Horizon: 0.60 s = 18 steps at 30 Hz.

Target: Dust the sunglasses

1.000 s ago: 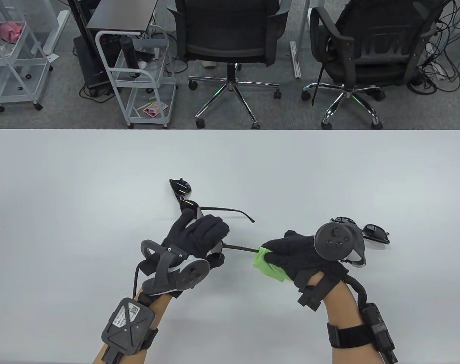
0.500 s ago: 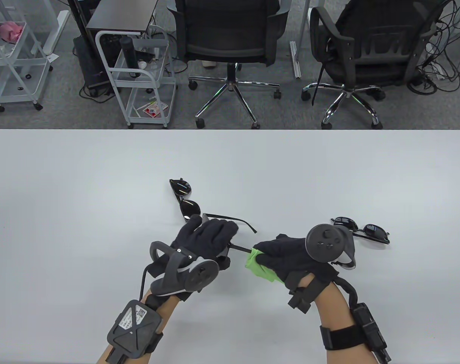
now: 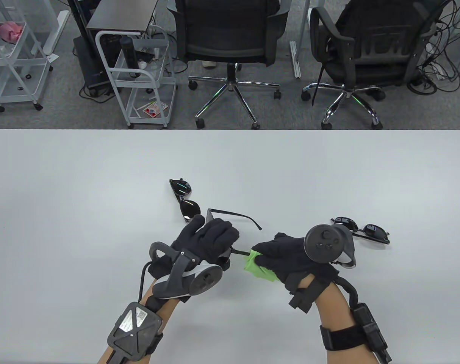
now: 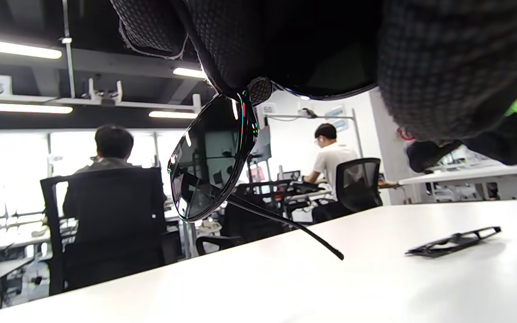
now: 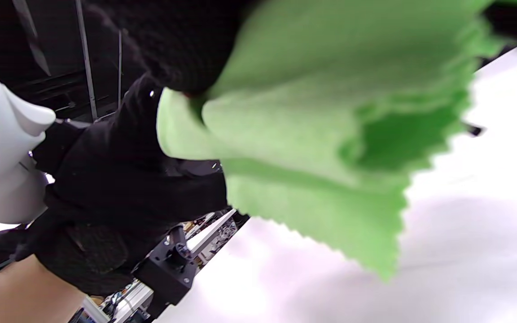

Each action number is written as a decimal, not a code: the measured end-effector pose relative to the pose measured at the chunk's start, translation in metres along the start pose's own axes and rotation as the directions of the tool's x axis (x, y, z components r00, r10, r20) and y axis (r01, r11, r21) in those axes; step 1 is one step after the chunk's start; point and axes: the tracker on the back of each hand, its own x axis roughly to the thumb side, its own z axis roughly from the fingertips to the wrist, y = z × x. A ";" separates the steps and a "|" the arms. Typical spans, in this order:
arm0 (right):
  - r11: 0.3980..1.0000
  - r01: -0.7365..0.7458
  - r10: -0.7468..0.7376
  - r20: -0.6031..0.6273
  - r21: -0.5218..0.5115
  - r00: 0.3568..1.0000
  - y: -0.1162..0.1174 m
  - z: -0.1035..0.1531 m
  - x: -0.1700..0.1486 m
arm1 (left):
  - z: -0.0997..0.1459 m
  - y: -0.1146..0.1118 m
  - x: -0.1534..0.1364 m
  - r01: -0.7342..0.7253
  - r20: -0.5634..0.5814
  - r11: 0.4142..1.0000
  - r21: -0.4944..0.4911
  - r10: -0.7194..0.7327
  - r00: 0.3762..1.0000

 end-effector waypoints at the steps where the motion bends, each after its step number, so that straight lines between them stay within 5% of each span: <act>1: 1.000 0.001 -0.001 -0.010 -0.002 1.000 -0.003 0.002 -0.004 | 0.000 -0.001 -0.005 -0.015 -0.017 1.000 -0.005 0.015 1.000; 10: 0.990 0.057 -0.058 -0.004 -0.131 0.998 -0.007 0.008 -0.014 | 0.000 -0.007 -0.025 -0.242 -0.068 0.966 -0.090 0.236 0.969; 18: 0.860 -0.103 0.187 0.121 -0.501 0.975 -0.021 0.022 0.027 | 0.000 -0.021 -0.054 -0.570 -0.310 0.807 -0.152 0.509 0.803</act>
